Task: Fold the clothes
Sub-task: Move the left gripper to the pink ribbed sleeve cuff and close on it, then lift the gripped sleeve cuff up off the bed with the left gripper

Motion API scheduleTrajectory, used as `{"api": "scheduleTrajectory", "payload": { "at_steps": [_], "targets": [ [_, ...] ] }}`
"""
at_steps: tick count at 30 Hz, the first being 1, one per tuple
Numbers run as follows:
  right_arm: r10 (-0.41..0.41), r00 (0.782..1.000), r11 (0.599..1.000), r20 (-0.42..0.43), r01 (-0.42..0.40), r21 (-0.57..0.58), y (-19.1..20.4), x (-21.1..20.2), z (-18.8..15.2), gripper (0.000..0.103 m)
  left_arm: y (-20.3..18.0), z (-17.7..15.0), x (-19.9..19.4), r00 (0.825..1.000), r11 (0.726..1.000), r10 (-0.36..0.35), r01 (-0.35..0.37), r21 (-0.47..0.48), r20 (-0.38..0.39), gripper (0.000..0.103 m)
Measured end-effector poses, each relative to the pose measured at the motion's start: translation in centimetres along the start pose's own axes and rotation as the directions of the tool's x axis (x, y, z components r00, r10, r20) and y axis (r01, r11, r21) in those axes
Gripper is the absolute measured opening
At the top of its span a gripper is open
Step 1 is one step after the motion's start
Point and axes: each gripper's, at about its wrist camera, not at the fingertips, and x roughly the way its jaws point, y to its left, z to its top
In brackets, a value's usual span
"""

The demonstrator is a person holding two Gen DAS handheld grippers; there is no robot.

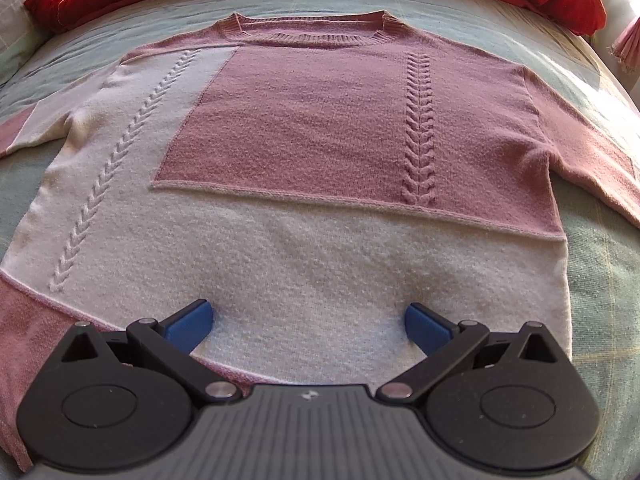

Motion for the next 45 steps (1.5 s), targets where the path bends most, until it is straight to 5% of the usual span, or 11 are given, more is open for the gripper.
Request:
{"api": "scheduleTrajectory", "payload": {
  "at_steps": [6, 12, 23, 30, 36, 40, 45],
  "targets": [
    [0.001, 1.000, 1.000, 0.003, -0.001, -0.001, 0.0, 0.1, 0.0, 0.103, -0.4, -0.2, -0.4, 0.999, 0.998, 0.032, -0.033, 0.046, 0.023, 0.044],
    [0.001, 1.000, 1.000, 0.008, -0.001, -0.002, 0.0, 0.0, -0.1, 0.103, -1.5, -0.8, -0.7, 0.989, 0.983, 0.141, -0.145, 0.110, 0.049, 0.023],
    [0.010, 1.000, 1.000, 0.016, -0.010, -0.019, -0.1, -0.4, -0.3, 0.103, -5.3, -2.0, -1.1, 0.943, 0.880, 0.315, -0.331, 0.342, 0.102, 0.010],
    [0.036, 0.999, 0.999, 0.021, -0.036, -0.016, -0.5, -1.0, -0.6, 0.103, -7.6, -2.9, -2.8, 0.948, 0.865, 0.292, -0.317, 0.389, 0.123, 0.010],
    [0.055, 0.998, 0.998, 0.012, -0.055, -0.043, -0.3, -1.5, -0.8, 0.103, -10.6, -4.0, -4.1, 0.974, 0.871, 0.206, -0.225, 0.436, 0.091, 0.010],
    [0.053, 0.999, 0.987, 0.001, -0.053, -0.151, 1.5, -2.3, -0.6, 0.103, -13.4, -5.7, -4.4, 0.982, 0.828, 0.181, -0.184, 0.529, 0.058, 0.009],
    [0.081, 0.997, 0.955, 0.010, -0.075, -0.287, 4.3, -3.6, 0.4, 0.103, -16.9, -8.7, -4.3, 0.978, 0.717, 0.203, -0.178, 0.674, 0.042, 0.010]
  ]
}}
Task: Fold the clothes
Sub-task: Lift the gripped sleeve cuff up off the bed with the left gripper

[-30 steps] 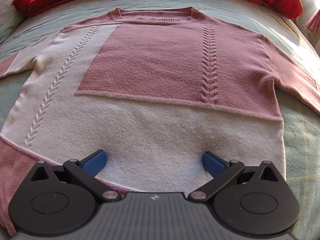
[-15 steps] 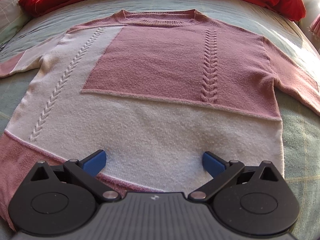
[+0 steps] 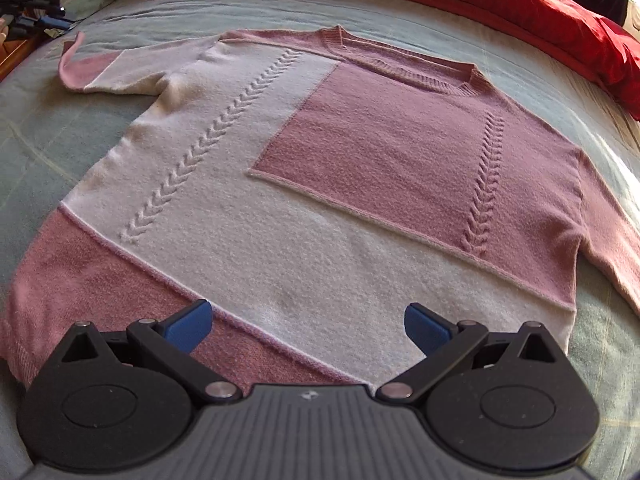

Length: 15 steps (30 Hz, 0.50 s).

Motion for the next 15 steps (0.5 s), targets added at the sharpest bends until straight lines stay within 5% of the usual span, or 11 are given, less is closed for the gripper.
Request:
{"api": "scheduleTrajectory", "payload": {
  "at_steps": [5, 6, 8, 15],
  "targets": [
    [0.019, 0.999, 1.000, 0.039, -0.019, -0.007, 0.9, -0.9, 0.9, 0.103, 0.0, -0.3, 0.2, 0.997, 0.997, 0.076, -0.075, 0.027, -0.033, 0.012],
    [0.026, 0.999, 1.000, 0.038, -0.026, 0.001, 0.9, -0.9, 0.8, 0.103, 0.7, -0.4, 0.5, 0.995, 0.996, 0.094, -0.093, 0.014, -0.044, 0.016],
    [0.034, 0.999, 0.999, 0.029, -0.035, 0.010, 0.9, -0.6, 0.6, 0.103, 2.1, -0.8, 1.3, 0.990, 0.992, 0.125, -0.126, -0.017, -0.067, 0.041],
    [0.029, 1.000, 0.999, -0.011, -0.028, 0.037, 0.8, 0.9, -0.1, 0.103, 4.0, -0.3, 3.7, 0.981, 0.981, 0.178, -0.183, -0.067, -0.072, 0.054]
  ]
}}
